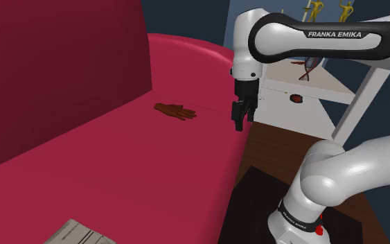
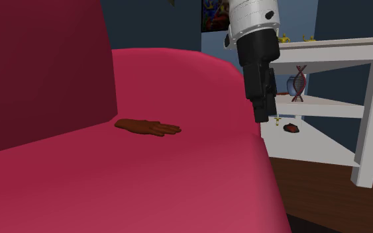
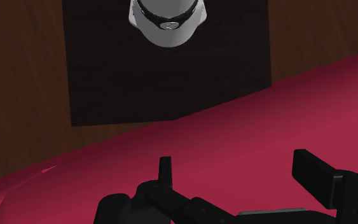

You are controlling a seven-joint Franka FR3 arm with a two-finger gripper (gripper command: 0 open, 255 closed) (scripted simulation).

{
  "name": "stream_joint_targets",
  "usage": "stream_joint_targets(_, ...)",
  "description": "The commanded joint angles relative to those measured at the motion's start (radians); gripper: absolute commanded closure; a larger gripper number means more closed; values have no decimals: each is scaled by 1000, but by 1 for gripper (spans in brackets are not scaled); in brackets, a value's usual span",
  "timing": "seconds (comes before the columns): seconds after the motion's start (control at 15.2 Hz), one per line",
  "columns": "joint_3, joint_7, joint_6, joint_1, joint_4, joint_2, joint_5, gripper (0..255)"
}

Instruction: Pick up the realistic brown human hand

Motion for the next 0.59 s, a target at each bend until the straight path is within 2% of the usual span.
stream_joint_targets(0.0, 0, 0, 0, 0, 0, 0, 0, 0)
stream_joint_targets(0.53, -30, -145, 220, 16, 120, 259, -46, 0)
